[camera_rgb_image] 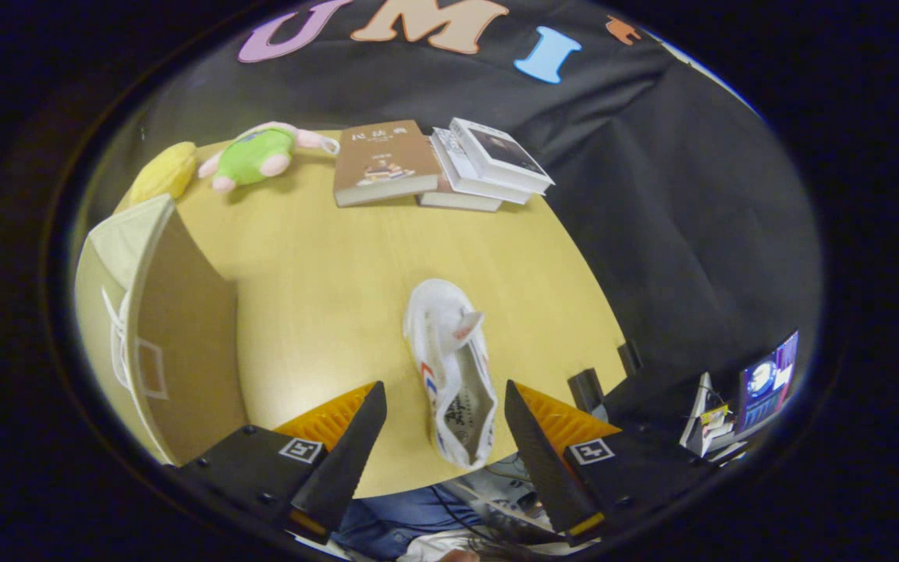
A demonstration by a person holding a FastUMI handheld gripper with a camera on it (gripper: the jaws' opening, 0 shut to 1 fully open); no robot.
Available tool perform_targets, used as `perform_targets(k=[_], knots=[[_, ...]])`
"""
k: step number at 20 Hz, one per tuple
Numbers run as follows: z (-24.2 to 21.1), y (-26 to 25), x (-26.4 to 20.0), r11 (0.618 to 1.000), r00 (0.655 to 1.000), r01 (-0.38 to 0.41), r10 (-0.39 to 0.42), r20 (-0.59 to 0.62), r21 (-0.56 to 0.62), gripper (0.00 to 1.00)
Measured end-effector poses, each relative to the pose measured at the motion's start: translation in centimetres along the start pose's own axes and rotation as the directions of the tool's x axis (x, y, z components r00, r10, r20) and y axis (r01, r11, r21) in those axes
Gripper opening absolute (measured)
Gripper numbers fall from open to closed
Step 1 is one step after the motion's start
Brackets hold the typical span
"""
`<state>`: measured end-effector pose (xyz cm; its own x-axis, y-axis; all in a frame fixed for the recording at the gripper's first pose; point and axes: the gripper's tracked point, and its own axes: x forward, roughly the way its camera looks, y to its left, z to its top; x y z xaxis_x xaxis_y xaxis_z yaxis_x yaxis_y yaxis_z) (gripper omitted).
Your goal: Open the storage box then place both shoes into the box .Put the left shoe in first, then the right shoe, with the right side of both shoes facing outward in a uniform manner.
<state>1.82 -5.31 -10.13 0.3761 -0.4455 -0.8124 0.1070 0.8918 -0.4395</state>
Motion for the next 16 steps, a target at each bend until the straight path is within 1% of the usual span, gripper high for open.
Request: perform_targets(k=[4,8,12,16], knots=[[-1.2,-2.9,2.4,0.997,0.996,0.064,-0.066,-0.058,-0.036,0.98],[-2.5,-4.0,4.7,0.996,0.990,0.072,-0.079,-0.115,-0.061,0.97],[-3.0,-4.4,7.4,0.991,0.986,0.057,-0.075,-0.152,-0.120,0.88],[-2.2,-4.2,10.0,0.984,0.985,0.035,-0.064,-0.160,-0.175,0.78]])
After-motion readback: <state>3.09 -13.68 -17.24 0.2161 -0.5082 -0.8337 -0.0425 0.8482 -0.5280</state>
